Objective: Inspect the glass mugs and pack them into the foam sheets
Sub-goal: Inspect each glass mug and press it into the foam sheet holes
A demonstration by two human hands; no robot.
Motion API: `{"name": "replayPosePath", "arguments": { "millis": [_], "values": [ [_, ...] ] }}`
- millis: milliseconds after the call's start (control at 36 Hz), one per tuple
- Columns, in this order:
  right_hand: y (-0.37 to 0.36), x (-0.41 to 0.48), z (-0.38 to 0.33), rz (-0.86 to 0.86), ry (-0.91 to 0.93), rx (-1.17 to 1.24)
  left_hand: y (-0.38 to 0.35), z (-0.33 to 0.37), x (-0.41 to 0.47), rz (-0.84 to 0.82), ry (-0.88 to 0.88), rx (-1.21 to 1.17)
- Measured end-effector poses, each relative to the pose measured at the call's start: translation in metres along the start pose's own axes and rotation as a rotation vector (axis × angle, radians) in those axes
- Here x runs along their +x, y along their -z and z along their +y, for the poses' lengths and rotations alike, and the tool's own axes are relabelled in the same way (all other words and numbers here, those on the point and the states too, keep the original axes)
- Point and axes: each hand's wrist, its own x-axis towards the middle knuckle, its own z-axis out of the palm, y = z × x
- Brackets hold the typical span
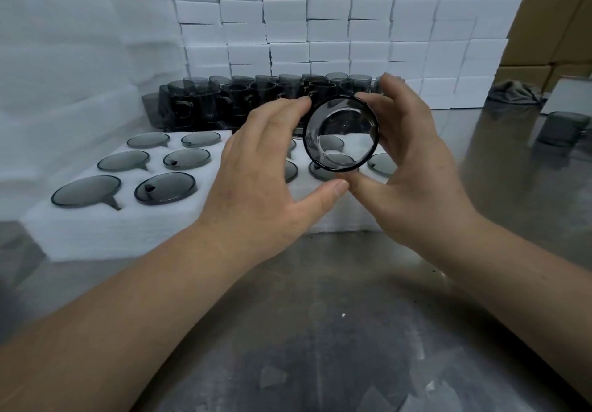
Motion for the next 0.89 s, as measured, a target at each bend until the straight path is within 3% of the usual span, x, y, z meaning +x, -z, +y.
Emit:
{"name": "replayPosePath", "arguments": {
  "millis": [195, 472, 667, 889],
  "values": [
    [-0.002, 0.0, -0.001, 0.009, -0.01, -0.021, 0.001, 0.002, -0.001, 0.027, 0.004, -0.045],
    [0.0, 0.0, -0.004, 0.068, -0.119, -0.01, 0.004, 0.006, 0.002, 0.216, 0.063, 0.041],
    [-0.001, -0.001, -0.01, 0.086, -0.155, -0.085, 0.001, 0.009, -0.002, 0.042, 0.088, -0.016],
    [-0.005, -0.001, -0.008, 0.042, -0.181, -0.164, -0.005, 0.009, -0.005, 0.024, 0.13, -0.037]
  ]
}}
